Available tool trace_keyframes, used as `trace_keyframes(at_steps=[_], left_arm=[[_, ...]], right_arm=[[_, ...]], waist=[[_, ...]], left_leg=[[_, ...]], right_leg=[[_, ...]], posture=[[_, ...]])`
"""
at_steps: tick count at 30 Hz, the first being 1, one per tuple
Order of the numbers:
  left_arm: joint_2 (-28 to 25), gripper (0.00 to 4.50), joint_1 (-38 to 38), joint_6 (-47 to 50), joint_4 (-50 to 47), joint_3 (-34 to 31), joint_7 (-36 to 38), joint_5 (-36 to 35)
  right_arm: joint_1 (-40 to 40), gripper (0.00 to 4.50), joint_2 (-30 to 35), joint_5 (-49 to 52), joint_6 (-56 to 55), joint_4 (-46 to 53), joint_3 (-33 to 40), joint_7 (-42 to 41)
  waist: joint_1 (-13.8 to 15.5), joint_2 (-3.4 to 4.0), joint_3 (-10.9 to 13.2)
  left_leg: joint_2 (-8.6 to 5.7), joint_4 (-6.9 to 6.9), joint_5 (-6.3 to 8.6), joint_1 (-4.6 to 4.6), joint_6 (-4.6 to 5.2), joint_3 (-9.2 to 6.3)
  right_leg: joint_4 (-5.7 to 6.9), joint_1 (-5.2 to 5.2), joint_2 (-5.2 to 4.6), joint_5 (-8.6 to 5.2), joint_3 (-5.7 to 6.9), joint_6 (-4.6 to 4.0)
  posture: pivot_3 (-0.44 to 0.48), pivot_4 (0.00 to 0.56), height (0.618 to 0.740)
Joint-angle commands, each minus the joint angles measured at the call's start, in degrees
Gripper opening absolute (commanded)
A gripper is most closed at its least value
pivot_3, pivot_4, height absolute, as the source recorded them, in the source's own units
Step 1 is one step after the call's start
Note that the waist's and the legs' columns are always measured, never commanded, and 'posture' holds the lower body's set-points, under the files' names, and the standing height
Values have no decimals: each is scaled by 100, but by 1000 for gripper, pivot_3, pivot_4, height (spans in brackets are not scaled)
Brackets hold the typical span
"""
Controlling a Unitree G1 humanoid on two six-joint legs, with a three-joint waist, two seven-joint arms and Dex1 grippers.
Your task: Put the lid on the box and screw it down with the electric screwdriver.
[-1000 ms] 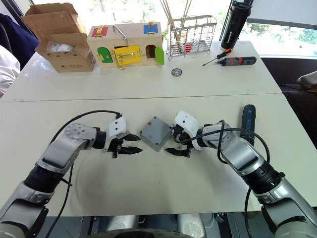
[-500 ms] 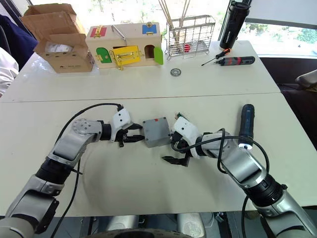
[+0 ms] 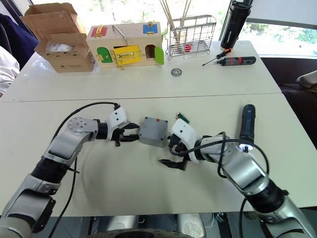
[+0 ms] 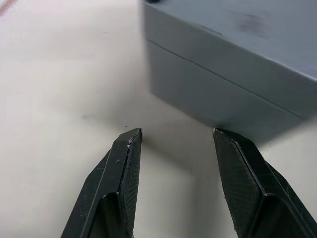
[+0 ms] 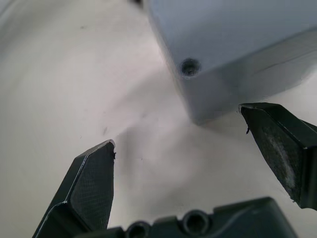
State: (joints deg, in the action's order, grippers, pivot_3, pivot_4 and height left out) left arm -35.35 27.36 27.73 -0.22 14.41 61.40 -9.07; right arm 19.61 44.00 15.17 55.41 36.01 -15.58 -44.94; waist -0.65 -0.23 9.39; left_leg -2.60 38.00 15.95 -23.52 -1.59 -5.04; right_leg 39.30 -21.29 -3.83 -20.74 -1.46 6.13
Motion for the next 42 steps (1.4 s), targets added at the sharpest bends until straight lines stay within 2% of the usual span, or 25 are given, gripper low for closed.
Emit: trace_keyframes(at_steps=[1, 4, 8, 11, 16, 19, 22, 33, 42], left_arm=[[-270, 2328, 22, 272, -369, -325, 319, -400], [-475, 2328, 261, 371, -315, -496, 480, -574], [-557, 2328, 764, 458, -229, -622, 697, -811], [-478, 2328, 1131, 708, -416, -643, 888, -1143], [-436, 2328, 1294, 931, -938, -445, 976, -1366], [-431, 2328, 1233, 994, -1104, -382, 943, -1404], [-449, 2328, 1145, 1035, -1215, -348, 941, -1419], [-462, 2328, 1069, 933, -1195, -220, 877, -1294], [-463, 2328, 958, 945, -1229, -223, 784, -1306]], right_arm=[[-69, 4481, 287, 540, 407, 593, 1032, -170], [37, 4481, 203, 1048, 871, 483, 2086, -108], [177, 4481, -212, 1213, 918, -119, 2613, 302], [180, 4481, -609, 1006, 512, -715, 2510, 687], [52, 4481, -1016, 465, -548, -1533, 2006, 1079], [-34, 3844, -1149, 299, -1001, -1765, 1828, 1159], [-61, 2824, -1276, 265, -1293, -1861, 1733, 1173], [37, 2824, -1621, 28, -1728, -2287, 1259, 1318], [177, 2824, -1761, -29, -1843, -2532, 1247, 1373]], waist=[[1, 0, 0], [-5, 0, 0], [0, -2, -1], [-9, -3, -1], [-51, -2, -1], [-55, -2, -1], [-52, -2, -1], [-41, -2, -1], [-44, -2, -1]], left_leg=[[0, 0, 0, 0, 0, -1], [2, -1, 4, 0, 7, -2], [2, -1, 6, 1, 11, -1], [0, 0, 2, 1, 4, 1], [0, -4, 1, 1, 2, 8], [3, -4, 1, 1, 2, 9], [3, -3, 1, 1, 2, 9], [2, 0, 0, 1, 1, 8], [2, 0, 0, 1, 0, 8]], right_leg=[[0, 1, -1, 0, 0, 0], [0, 3, 0, 0, 0, 0], [0, 5, 4, 0, 1, 0], [0, 6, 6, 0, 1, 0], [1, -2, 7, 0, -2, 0], [3, -4, 11, 0, -3, 0], [3, -3, 11, 0, -4, 0], [3, -3, 12, 0, -3, 0], [3, -3, 12, 0, -3, 0]], posture=[[0, 150, 740], [0, 150, 740], [0, 150, 740], [0, 150, 740], [0, 150, 740], [0, 150, 740], [0, 150, 740], [0, 150, 740], [0, 150, 740]])
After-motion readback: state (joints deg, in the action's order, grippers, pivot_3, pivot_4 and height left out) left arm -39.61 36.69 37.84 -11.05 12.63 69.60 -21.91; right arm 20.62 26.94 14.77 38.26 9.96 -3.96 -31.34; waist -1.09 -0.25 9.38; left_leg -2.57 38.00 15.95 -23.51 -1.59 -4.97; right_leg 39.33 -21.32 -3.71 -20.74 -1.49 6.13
